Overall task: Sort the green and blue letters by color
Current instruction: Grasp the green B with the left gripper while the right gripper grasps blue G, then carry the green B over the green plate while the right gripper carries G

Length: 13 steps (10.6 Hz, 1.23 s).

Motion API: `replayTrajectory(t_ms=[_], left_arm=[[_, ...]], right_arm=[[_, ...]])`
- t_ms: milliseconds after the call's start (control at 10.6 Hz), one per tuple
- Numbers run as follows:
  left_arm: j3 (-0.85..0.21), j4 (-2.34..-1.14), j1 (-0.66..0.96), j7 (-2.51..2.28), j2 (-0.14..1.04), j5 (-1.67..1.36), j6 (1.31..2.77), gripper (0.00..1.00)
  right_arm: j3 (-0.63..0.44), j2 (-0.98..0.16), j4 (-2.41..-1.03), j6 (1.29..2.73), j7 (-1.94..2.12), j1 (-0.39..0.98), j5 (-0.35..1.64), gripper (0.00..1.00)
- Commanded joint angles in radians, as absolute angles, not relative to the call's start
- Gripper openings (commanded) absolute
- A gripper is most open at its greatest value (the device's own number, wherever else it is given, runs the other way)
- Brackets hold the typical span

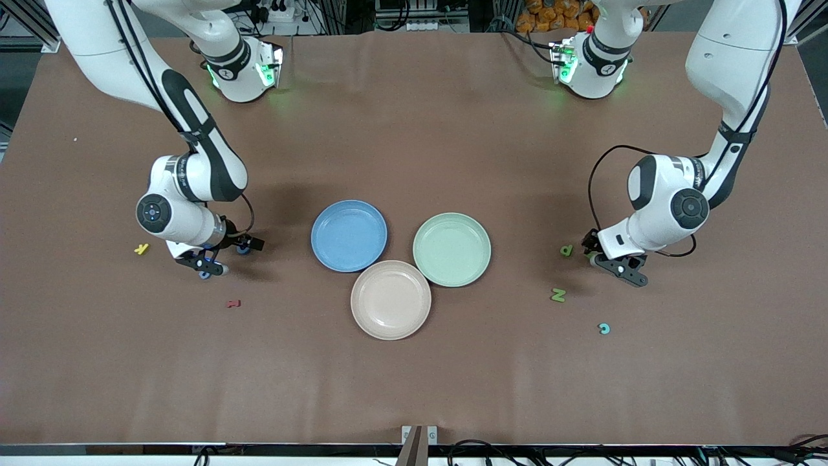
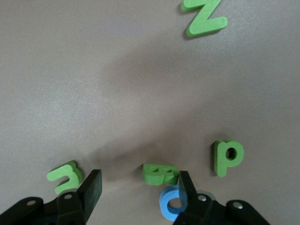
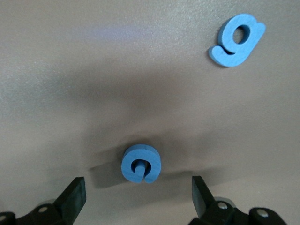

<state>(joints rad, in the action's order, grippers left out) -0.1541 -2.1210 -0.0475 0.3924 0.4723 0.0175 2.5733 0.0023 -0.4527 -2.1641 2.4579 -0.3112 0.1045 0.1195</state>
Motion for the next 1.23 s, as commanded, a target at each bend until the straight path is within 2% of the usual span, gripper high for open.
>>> replayTrajectory(t_ms=[0, 95, 189, 284, 378, 473, 662, 851, 1134], left_arm=[[-0.155, -2.114, -0.035, 0.365, 0.479, 0.035, 2.586, 0.66], [-0.155, -2.114, -0.035, 0.362, 0.480, 0.035, 2.586, 0.64], [-0.155, -2.111, -0.034, 0.344, 0.488, 0.035, 2.586, 0.60], [-0.155, -2.111, -0.029, 0.333, 0.489, 0.035, 2.586, 0.55], [-0.155, -2.109, -0.026, 0.331, 0.489, 0.035, 2.588, 0.41], [-0.155, -2.109, -0.025, 0.328, 0.489, 0.035, 2.586, 0.28], [-0.155, -2.108, -0.026, 0.321, 0.486, 0.035, 2.586, 0.10], [-0.156, -2.094, -0.023, 0.287, 0.463, 0.037, 2.580, 0.01], [-0.204, -2.034, -0.011, 0.214, 0.408, 0.031, 2.499, 0.01]], right_arm=[[0.002, -0.465, -2.134, 2.456, -0.324, 0.107, 0.133, 1.00], [0.000, -0.472, -2.128, 2.457, -0.321, 0.106, 0.132, 1.00], [0.000, -0.476, -2.117, 2.457, -0.318, 0.104, 0.130, 0.94], [0.000, -0.480, -2.115, 2.460, -0.308, 0.100, 0.129, 0.74], [0.000, -0.482, -2.117, 2.471, -0.308, 0.098, 0.126, 0.40], [0.000, -0.486, -2.123, 2.485, -0.307, 0.101, 0.124, 0.17], [0.000, -0.495, -2.140, 2.511, -0.307, 0.106, 0.124, 0.00], [0.000, -0.491, -2.138, 2.504, -0.307, 0.106, 0.124, 0.00], [0.003, -0.440, -2.131, 2.426, -0.308, 0.107, 0.126, 0.00]])
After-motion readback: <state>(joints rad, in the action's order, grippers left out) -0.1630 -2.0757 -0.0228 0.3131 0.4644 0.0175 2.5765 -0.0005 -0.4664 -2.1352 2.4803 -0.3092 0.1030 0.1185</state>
